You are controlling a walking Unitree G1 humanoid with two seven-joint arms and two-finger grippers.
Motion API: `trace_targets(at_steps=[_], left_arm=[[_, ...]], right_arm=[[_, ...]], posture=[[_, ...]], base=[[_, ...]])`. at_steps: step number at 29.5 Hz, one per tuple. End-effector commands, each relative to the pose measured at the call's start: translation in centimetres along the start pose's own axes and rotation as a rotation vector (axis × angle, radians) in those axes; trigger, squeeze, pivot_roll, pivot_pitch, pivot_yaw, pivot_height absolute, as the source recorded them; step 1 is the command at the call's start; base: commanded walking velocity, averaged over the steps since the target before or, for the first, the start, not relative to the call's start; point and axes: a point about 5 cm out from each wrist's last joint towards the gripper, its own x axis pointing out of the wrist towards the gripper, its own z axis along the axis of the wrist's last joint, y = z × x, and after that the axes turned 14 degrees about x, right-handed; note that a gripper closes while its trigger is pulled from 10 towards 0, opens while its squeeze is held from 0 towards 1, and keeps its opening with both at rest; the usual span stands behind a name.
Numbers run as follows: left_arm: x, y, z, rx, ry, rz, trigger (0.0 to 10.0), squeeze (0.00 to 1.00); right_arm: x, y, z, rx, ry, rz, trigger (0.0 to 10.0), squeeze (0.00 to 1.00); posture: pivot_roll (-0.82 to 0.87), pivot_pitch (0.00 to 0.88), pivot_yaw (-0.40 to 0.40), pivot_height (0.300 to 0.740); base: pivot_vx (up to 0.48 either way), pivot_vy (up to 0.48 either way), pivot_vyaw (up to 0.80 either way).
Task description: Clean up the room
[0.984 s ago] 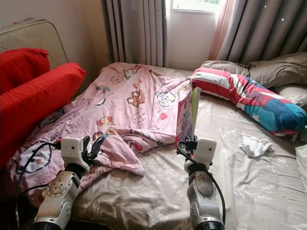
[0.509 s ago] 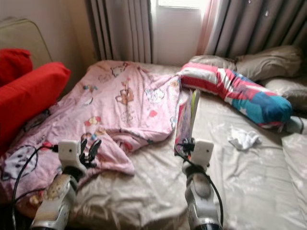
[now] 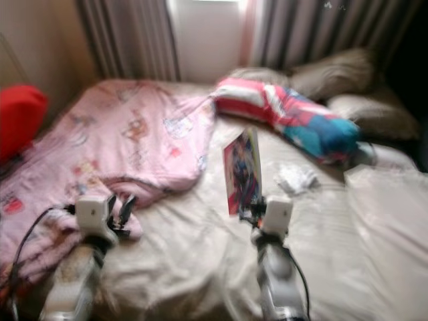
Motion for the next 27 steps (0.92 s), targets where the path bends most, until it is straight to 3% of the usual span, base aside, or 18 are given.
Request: trace_targets(at_steps=[1,6,13,27], left_arm=[[-0.4,1.36,-0.19,0.026,0.018,0.034,10.0,0.0],[-0.44,1.28,-0.2,0.021,0.019,0.033,10.0,0.0],[-0.45,1.25,-0.23,0.016,0.025,0.03,10.0,0.0],[-0.42,0.83,-0.34,0.007,0.031,0.014,10.0,0.0]], right_arm=[[0.37,1.24,1.04,0.015,-0.057,0.034,10.0,0.0],[0.46,1.31,1.05,0.019,-0.049,0.034,10.0,0.0],[0.38,1.42,0.86,0.02,-0.04,0.036,10.0,0.0],[0.3,1.62,0.39,-0.011,-0.002,0.067,10.0,0.0]], posture=[[0.07,0.175,-0.019,0.74],[0.07,0.174,-0.021,0.74],[0.07,0.172,-0.018,0.74],[0.05,0.159,-0.017,0.74]], base=[[0.0,-0.405,0.0],[0.0,-0.243,0.0],[0.0,0.0,-0.73],[0.0,0.0,0.0]])
